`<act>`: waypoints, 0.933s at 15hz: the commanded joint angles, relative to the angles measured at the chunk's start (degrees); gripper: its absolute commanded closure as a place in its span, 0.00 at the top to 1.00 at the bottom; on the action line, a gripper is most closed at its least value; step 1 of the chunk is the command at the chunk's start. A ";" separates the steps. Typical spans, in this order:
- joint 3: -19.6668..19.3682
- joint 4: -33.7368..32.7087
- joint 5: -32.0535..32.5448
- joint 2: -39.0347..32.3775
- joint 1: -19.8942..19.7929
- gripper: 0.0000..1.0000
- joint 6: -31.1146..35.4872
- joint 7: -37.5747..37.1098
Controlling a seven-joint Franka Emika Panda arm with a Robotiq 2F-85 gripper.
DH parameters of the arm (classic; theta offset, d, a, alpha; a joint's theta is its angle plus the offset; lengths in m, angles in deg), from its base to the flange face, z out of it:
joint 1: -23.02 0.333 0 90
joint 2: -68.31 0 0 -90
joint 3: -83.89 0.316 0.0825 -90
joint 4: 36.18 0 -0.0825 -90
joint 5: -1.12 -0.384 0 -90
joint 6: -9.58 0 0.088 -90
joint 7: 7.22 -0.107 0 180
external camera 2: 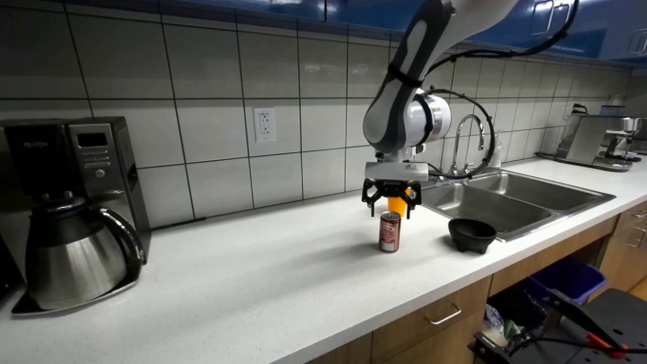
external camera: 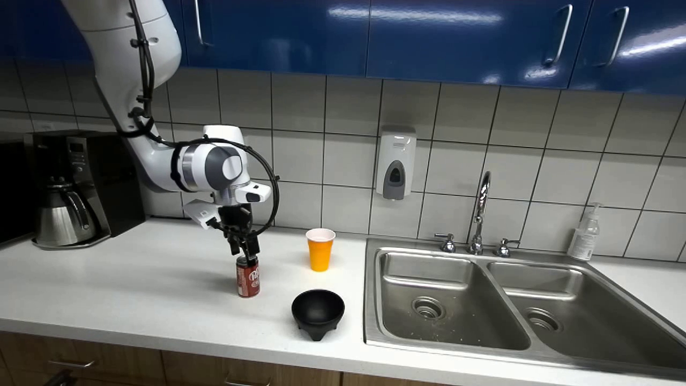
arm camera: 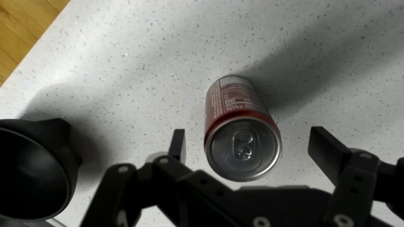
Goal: Put the red can inside the black bowl
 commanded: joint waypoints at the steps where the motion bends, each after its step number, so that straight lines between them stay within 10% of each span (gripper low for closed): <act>1: -1.28 -2.69 -1.30 -2.03 1.27 1.00 -1.23 -0.74; 14: -1.81 -5.22 -3.05 -5.71 1.50 1.00 -1.51 -0.26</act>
